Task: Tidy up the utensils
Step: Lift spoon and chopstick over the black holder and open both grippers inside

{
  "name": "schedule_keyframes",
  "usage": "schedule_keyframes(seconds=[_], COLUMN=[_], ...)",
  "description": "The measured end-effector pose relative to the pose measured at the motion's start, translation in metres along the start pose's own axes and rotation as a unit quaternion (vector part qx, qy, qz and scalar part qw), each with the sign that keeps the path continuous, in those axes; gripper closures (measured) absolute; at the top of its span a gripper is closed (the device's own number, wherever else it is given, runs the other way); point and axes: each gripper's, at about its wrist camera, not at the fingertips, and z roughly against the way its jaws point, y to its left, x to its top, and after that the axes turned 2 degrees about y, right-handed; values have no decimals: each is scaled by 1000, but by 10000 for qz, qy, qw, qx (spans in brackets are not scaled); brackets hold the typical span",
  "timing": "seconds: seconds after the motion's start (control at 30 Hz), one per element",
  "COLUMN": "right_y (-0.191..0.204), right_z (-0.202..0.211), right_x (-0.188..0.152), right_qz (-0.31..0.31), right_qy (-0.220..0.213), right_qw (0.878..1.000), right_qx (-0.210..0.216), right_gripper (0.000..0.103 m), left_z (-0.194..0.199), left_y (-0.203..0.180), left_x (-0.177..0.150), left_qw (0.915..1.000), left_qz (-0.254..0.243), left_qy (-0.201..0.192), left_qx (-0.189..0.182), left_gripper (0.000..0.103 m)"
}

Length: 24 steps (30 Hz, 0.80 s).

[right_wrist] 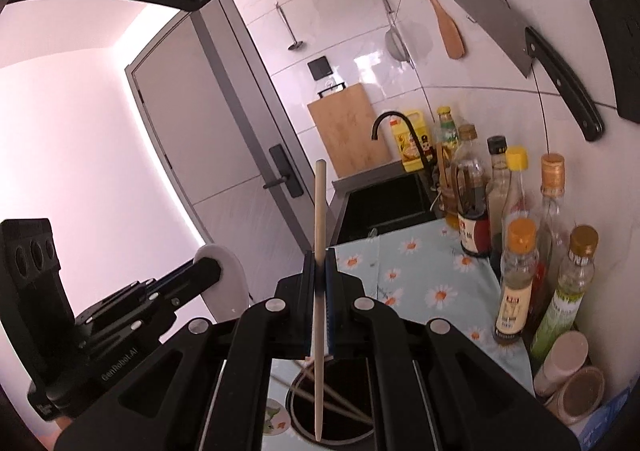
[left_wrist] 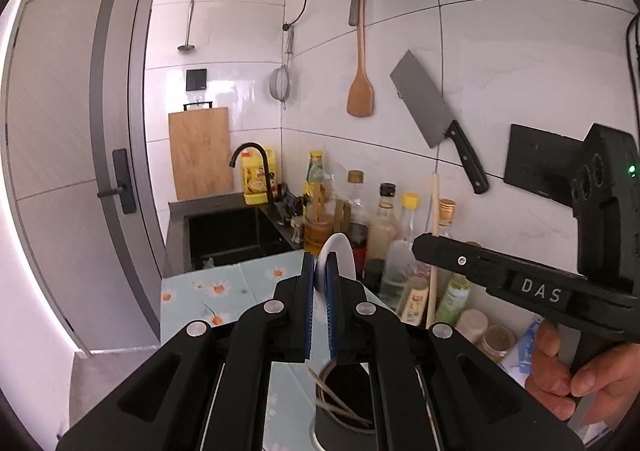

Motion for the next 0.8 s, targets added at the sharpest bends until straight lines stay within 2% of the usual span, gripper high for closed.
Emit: schedule_keyframes(seconds=[0.07,0.2,0.43,0.67,0.73,0.77,0.8], right_y=[-2,-8,-20,-27,-25,-25,-25], right_z=[-4,-17,-35,-43,-43,-43,-42], right_x=[1,-5,-26,-42,-43,-44,-44], right_qz=[13,-72,-144,-272,-253,-251,-287], right_qy=[-25,72,436,747,808,826,845], right_qw=[10000,9999,9987,9968,9964,9962,9960], right_qx=[-51,-104,-209,-107,-92,-91,-68], right_gripper=[97,97,97,97,92,84,80], left_z=[-6,-20,-40,-49,-50,-49,-49], left_y=[-2,-4,-12,-17,-16,-15,-15], left_x=[-1,-11,-37,-52,-53,-55,-56], left_qw=[9999,9999,9991,9981,9977,9976,9975], left_qz=[-80,-88,-206,-185,-122,-87,-73], left_qy=[-39,110,362,591,663,682,700], left_qx=[106,79,42,-29,-76,-98,-116], left_gripper=[98,98,98,95,94,93,92])
